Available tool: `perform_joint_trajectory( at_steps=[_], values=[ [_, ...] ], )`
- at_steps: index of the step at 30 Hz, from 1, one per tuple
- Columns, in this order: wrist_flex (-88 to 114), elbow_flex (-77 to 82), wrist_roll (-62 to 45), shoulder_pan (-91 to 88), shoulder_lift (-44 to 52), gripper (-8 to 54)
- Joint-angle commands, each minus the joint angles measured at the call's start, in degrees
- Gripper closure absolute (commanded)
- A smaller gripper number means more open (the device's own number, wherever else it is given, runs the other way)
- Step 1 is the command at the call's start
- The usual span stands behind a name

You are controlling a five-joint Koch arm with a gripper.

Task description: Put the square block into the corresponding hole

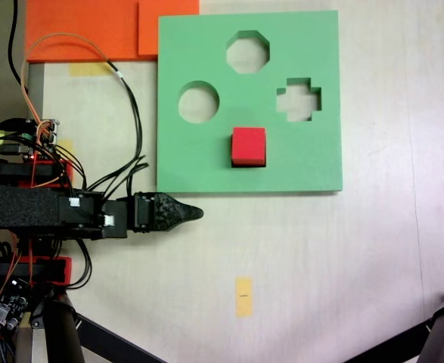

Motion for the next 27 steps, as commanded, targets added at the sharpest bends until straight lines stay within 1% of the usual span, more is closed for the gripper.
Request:
perform_joint_trajectory(
  at_steps=[1,3,4,5,7,10,12,27],
  values=[
    [1.49,3.78,-0.88,-0.79,4.66,2.4],
    [1.58,5.36,-0.88,-0.79,4.75,3.3],
    [1.41,5.62,-0.88,-0.79,4.66,7.3],
    [1.41,5.62,-0.62,-0.79,4.66,10.0],
    [1.41,5.62,-0.53,-0.79,4.66,11.9],
    [1.41,5.8,-0.26,-0.97,4.75,12.6],
    [1.32,5.8,-0.18,-1.23,4.66,11.5],
    [0.09,5.8,-0.18,-1.23,4.48,11.5]
  ],
)
